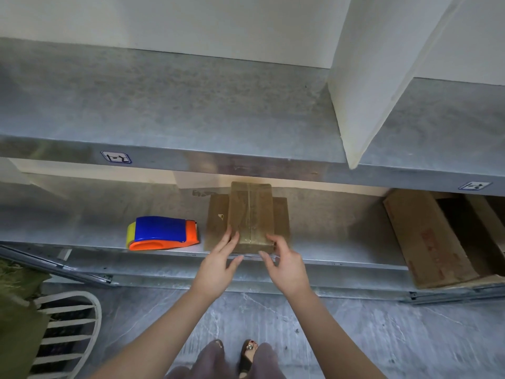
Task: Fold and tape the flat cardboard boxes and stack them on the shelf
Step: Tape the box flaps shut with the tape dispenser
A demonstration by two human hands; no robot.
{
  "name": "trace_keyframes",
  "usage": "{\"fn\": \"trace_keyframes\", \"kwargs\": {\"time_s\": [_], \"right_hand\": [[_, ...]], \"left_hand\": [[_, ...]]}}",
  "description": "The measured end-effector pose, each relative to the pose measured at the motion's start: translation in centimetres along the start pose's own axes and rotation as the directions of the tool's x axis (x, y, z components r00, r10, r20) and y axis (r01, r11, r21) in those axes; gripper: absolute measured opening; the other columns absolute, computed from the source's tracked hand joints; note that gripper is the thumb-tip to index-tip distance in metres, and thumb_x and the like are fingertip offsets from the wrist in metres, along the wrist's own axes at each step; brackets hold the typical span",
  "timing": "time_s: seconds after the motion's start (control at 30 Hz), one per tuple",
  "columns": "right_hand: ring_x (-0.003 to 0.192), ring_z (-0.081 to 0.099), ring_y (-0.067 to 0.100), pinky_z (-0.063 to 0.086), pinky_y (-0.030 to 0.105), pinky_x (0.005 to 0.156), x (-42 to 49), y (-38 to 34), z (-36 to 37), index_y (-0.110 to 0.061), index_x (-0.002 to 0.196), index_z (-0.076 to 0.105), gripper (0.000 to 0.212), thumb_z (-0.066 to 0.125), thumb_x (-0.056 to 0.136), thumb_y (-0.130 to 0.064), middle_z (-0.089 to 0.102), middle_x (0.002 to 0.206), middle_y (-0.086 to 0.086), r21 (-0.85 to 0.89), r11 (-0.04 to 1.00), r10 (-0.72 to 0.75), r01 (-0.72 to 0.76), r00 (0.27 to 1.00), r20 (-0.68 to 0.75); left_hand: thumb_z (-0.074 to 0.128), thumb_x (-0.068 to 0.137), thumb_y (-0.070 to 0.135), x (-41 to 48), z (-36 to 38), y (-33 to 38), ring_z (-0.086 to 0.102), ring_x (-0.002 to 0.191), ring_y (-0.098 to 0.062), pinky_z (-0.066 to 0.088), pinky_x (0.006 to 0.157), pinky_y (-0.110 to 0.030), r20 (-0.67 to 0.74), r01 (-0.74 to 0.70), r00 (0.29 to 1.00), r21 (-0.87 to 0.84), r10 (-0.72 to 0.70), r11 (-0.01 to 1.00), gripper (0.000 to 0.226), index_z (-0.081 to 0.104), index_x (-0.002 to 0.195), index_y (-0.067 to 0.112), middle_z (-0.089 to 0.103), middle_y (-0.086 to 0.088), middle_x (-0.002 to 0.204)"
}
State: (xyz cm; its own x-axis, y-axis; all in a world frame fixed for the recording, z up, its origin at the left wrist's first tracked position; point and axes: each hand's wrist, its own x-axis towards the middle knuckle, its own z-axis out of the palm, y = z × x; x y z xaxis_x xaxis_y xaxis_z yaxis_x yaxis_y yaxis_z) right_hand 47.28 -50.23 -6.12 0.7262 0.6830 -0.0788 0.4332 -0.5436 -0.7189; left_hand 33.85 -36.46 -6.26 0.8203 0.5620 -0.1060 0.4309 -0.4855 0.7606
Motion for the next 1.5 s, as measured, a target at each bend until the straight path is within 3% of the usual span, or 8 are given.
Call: {"fn": "trace_keyframes", "kwargs": {"time_s": [0.13, 0.27, 0.5, 0.73, 1.0, 1.23, 1.37, 1.5], "right_hand": [[0.08, 0.067, 0.011, 0.055, 0.029, 0.075, 0.9, -0.1, 0.5, -0.031, 0.126, 0.055, 0.04, 0.068, 0.089, -0.038, 0.07, 0.093, -0.002, 0.034, 0.999, 0.022, -0.02, 0.998, -0.065], [0.079, 0.065, 0.006, 0.053, 0.023, 0.074, 1.5, 0.3, 1.1, -0.031, 0.123, 0.059, 0.037, 0.07, 0.088, -0.028, 0.069, 0.097, -0.005, 0.041, 0.999, 0.027, -0.024, 0.995, -0.091], [0.08, 0.063, 0.009, 0.049, 0.019, 0.071, 2.8, 0.1, 0.3, -0.031, 0.121, 0.059, 0.042, 0.075, 0.083, -0.02, 0.065, 0.09, -0.007, 0.119, 0.99, 0.08, -0.078, 0.997, -0.008], [0.075, 0.062, -0.011, 0.044, 0.001, 0.069, 4.3, 1.1, -3.0, -0.029, 0.122, 0.06, 0.054, 0.07, 0.08, 0.003, 0.06, 0.092, -0.017, 0.127, 0.989, 0.04, -0.07, 0.974, 0.225], [0.073, 0.063, -0.002, 0.043, 0.001, 0.067, 3.7, 0.6, -1.6, -0.034, 0.132, 0.053, 0.06, 0.078, 0.08, -0.017, 0.061, 0.08, -0.016, 0.088, 0.992, 0.085, -0.093, 0.992, 0.092], [0.108, 0.063, 0.016, 0.05, 0.031, 0.097, 4.1, -0.2, -1.6, -0.02, 0.131, 0.053, 0.058, 0.077, 0.079, -0.012, 0.065, 0.12, -0.001, 0.061, 0.994, 0.081, -0.085, 0.994, 0.074], [0.107, 0.065, 0.016, 0.052, 0.031, 0.094, 3.7, -0.4, -1.1, -0.022, 0.127, 0.052, 0.055, 0.073, 0.079, -0.009, 0.067, 0.116, -0.002, 0.074, 0.991, 0.103, -0.109, 0.991, 0.08], [0.102, 0.059, 0.015, 0.052, 0.034, 0.088, 4.7, -0.6, -1.8, -0.029, 0.114, 0.05, 0.044, 0.068, 0.075, -0.019, 0.057, 0.117, -0.001, 0.097, 0.979, 0.158, -0.176, 0.972, 0.175]], "left_hand": [[0.064, 0.092, 0.028, 0.8, 0.2, -0.1, 0.045, 0.129, -0.003, 0.043, 0.099, -0.021, -0.197, 0.089, 0.973, -0.153, -0.118, 0.984, 0.045, 0.053, 0.136, 0.033, 0.039, 0.012, 0.148], [0.069, 0.088, 0.022, 1.5, 0.2, -0.5, 0.065, 0.1, -0.006, 0.048, 0.083, -0.017, -0.242, 0.139, 0.954, -0.175, -0.18, 0.975, 0.041, 0.059, 0.126, 0.034, 0.07, 0.01, 0.108], [0.074, 0.082, 0.021, 3.5, -1.8, -0.5, 0.062, 0.095, -0.021, 0.047, 0.076, -0.026, -0.134, 0.061, 0.99, 0.117, -0.045, 0.991, 0.049, 0.057, 0.128, 0.023, 0.067, -0.002, 0.102], [0.066, 0.081, -0.002, 5.0, -5.7, -1.3, 0.063, 0.085, 0.0, 0.052, 0.081, -0.015, 0.236, 0.043, 0.97, 0.057, -0.055, 0.997, 0.069, 0.051, 0.137, 0.036, 0.068, 0.004, 0.09], [0.077, 0.079, 0.022, 5.3, -4.4, -0.8, 0.063, 0.101, -0.017, 0.048, 0.077, -0.024, 0.075, -0.019, 0.997, 0.237, 0.001, 0.971, 0.057, 0.056, 0.131, 0.034, 0.07, 0.003, 0.109], [0.079, 0.075, 0.008, 5.4, -2.8, -1.1, 0.052, 0.124, -0.018, 0.044, 0.097, -0.019, 0.071, 0.047, 0.997, -0.122, -0.039, 0.991, 0.06, 0.058, 0.129, 0.025, 0.054, -0.001, 0.131], [0.076, 0.078, 0.006, 5.0, -2.1, -1.0, 0.059, 0.114, -0.018, 0.048, 0.1, -0.035, -0.007, 0.054, 0.998, -0.112, -0.055, 0.992, 0.055, 0.058, 0.127, 0.023, 0.062, 0.0, 0.122], [0.079, 0.076, 0.019, 5.0, -2.5, -0.8, 0.048, 0.124, -0.018, 0.046, 0.097, -0.023, 0.095, 0.012, 0.995, -0.043, -0.008, 0.999, 0.076, 0.043, 0.139, 0.041, 0.046, 0.001, 0.133]]}}
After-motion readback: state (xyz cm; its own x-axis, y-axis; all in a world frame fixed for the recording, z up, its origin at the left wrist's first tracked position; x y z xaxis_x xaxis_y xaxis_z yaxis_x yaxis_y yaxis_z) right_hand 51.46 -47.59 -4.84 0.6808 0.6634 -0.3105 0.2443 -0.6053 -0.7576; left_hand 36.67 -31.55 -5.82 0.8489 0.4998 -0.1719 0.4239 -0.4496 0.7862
